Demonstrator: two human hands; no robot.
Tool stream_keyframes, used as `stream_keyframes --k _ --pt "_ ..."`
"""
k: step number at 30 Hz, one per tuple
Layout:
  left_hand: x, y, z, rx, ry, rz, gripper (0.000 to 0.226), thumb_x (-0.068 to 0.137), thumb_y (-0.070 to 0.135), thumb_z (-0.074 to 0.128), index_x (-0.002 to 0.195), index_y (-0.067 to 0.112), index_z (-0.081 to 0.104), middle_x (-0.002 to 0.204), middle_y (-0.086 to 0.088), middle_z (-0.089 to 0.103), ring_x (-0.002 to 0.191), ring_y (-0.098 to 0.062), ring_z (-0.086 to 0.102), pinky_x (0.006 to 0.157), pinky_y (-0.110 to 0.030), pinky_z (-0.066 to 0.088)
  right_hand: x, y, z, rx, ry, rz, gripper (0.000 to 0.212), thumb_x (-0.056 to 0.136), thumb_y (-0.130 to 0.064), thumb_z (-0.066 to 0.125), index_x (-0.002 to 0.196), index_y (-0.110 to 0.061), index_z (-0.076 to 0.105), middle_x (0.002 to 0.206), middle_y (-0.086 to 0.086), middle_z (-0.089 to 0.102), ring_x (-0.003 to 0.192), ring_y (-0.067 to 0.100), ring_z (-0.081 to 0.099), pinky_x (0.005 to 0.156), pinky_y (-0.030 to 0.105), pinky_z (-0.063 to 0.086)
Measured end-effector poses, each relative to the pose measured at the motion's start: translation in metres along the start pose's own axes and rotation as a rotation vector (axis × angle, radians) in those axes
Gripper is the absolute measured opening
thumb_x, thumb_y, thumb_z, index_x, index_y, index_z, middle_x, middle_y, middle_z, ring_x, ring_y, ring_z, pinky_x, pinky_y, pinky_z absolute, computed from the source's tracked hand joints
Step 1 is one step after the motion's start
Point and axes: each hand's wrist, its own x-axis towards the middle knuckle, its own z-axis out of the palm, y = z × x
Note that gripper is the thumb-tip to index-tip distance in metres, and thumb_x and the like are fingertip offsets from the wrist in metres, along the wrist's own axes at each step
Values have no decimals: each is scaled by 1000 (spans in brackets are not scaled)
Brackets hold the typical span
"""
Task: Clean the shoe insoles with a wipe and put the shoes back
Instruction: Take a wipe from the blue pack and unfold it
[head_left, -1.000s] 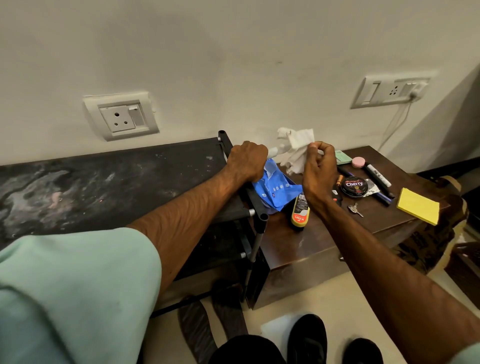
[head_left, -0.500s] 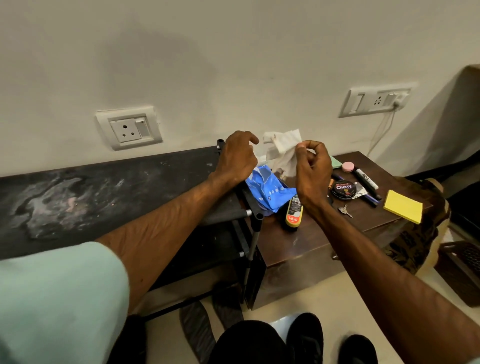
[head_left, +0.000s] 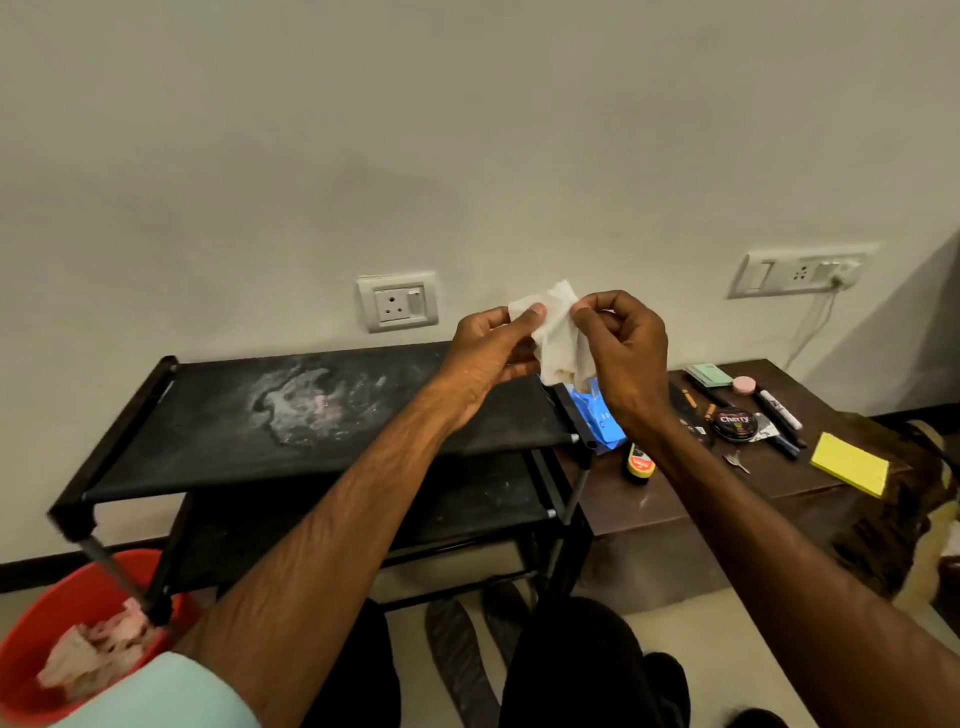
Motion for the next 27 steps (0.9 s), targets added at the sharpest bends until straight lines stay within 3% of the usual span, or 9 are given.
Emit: stream_keyframes --k 3,11,15,18,20,23,27 --pt "-20 11 -12 -26 52 -18 27 97 24 67 118 6 68 107 -13 76 97 -26 75 80 -37 62 -9 -14 12 25 -76 50 15 99 -19 66 98 -5 70 87 1 75 84 14 73 72 32 59" --pt "-38 29 -36 -132 131 -76 22 99 25 64 111 8 68 102 -15 76 83 -24 75 70 -33 62 -18 -38 25 127 -148 158 20 99 -10 58 93 6 67 86 6 69 76 12 66 69 32 55" --pt "-38 32 -40 -154 140 -69 24 99 22 63 114 4 66 104 -18 75 87 -26 75 75 -37 63 -15 -45 26 156 -147 176 18 99 -9 57 93 3 69 84 6 68 74 12 64 65 27 53" --pt "-36 30 -40 -155 154 -56 22 102 20 59 114 3 65 95 -14 77 82 -24 76 70 -35 63 -14 -44 23 223 -99 234 15 98 -8 60 92 -1 71 82 7 70 74 17 65 66 30 53" --pt "-34 28 -41 -133 167 -38 18 103 20 57 108 5 66 88 -11 77 77 -22 76 66 -32 63 -14 -42 20 255 -74 271 15 97 -9 62 88 -7 73 78 3 73 70 15 68 61 27 55" --pt "-27 24 -44 -77 194 -19 18 104 21 55 104 7 66 96 -12 77 79 -20 76 67 -32 63 -12 -41 13 310 0 306 14 97 -9 62 88 -9 73 76 1 74 66 11 70 57 25 55" --pt "-17 15 -52 250 255 56 24 105 25 53 113 8 67 110 -9 73 79 -9 73 61 -23 59 -5 -43 4 335 76 303 14 97 -10 61 89 -11 72 71 -5 72 64 7 68 60 27 56"
